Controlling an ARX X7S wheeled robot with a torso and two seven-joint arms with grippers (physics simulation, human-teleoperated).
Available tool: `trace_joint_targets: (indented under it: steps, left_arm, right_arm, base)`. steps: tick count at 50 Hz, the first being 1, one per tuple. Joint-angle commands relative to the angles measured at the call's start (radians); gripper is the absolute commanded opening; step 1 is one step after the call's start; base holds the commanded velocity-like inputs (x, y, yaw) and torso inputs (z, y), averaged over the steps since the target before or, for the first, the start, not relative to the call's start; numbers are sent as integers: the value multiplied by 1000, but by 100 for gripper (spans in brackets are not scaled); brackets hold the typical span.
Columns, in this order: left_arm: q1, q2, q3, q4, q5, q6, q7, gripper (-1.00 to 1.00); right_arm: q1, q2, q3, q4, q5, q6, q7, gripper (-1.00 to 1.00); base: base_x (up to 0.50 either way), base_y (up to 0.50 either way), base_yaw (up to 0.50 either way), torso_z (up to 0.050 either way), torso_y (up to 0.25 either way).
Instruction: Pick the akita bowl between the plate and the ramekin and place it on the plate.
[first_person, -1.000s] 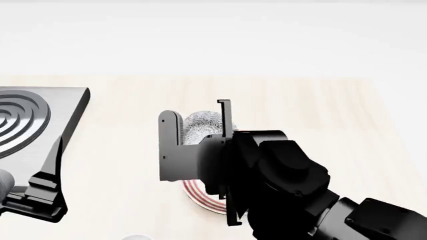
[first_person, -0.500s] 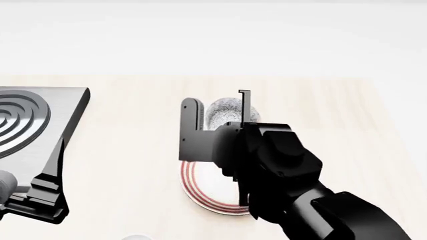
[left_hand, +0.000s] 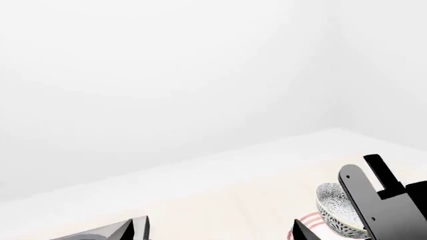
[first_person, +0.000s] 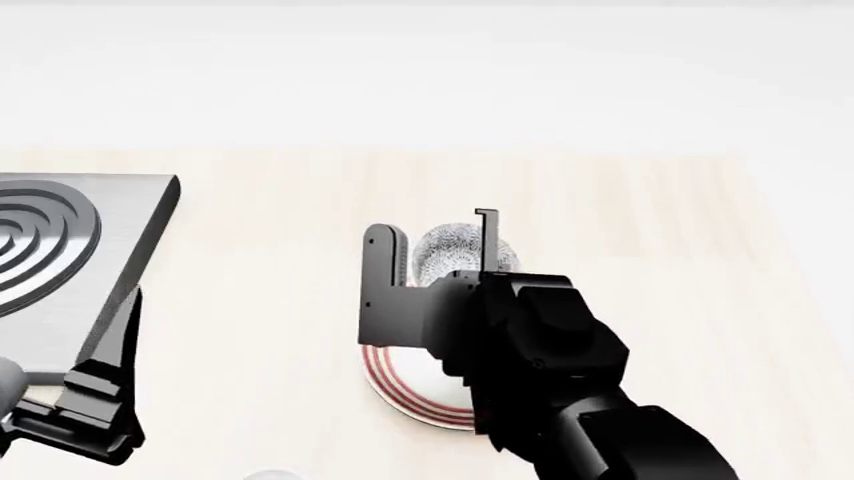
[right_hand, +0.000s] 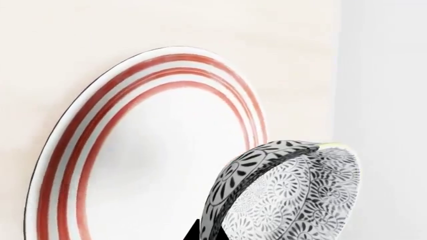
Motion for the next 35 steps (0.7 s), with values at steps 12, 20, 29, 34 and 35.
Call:
trace_joint_targets:
  steps: [12, 20, 29, 34, 35]
  left_arm:
    - [14, -10, -13, 20, -62, 5, 37, 100]
    - [18, -10, -11, 20, -59, 13, 35, 100]
    - [17, -10, -9, 15, -58, 18, 34, 100]
    - [14, -10, -10, 12, -62, 15, 32, 100]
    - [15, -10, -10, 12, -61, 17, 32, 100]
  right_arm:
    - [0, -11, -17, 34, 0, -29, 7, -100]
    - [-5, -10, -21, 40, 1, -32, 10, -100]
    - [-8, -11, -24, 40, 1, -45, 19, 100]
    - [-4, -11, -24, 40, 3, -49, 21, 100]
    - [-4, -11, -24, 40, 3, -49, 22, 100]
  base:
    - [0, 0, 0, 0, -164]
    - [0, 0, 0, 0, 0]
    - [0, 0, 0, 0, 0]
    - [0, 0, 0, 0, 0]
    - [0, 0, 0, 0, 0]
